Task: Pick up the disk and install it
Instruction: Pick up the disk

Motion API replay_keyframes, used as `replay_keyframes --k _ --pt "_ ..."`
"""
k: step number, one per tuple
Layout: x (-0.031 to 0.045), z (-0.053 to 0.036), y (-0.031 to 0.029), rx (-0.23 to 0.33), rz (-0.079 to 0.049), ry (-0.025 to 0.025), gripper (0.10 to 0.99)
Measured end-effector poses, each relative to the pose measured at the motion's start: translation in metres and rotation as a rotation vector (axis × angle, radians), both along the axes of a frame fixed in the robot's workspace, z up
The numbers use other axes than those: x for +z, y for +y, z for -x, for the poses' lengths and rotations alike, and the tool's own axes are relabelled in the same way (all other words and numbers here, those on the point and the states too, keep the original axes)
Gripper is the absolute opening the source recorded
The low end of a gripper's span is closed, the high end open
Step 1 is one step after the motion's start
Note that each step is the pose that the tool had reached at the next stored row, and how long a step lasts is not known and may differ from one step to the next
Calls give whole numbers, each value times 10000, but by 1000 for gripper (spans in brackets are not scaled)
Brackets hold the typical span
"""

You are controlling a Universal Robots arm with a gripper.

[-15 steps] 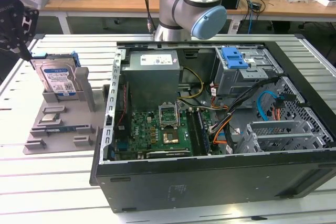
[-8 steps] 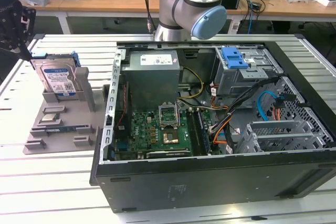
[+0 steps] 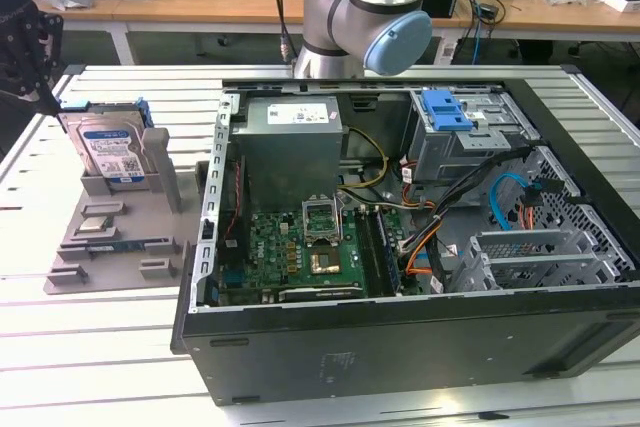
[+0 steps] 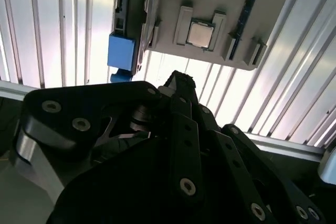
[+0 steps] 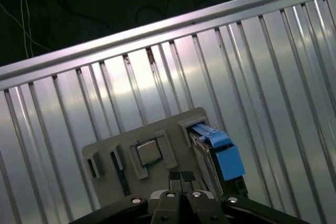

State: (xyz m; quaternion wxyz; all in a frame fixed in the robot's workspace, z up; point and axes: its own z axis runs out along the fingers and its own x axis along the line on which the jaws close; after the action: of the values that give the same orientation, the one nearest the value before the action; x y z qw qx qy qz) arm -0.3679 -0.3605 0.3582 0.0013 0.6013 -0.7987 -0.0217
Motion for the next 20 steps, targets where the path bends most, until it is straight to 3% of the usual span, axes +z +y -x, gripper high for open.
replay_keyframes --k 14,20 --pt "0 0 0 1748 0 0 106" --pt "0 0 0 1966 0 0 106"
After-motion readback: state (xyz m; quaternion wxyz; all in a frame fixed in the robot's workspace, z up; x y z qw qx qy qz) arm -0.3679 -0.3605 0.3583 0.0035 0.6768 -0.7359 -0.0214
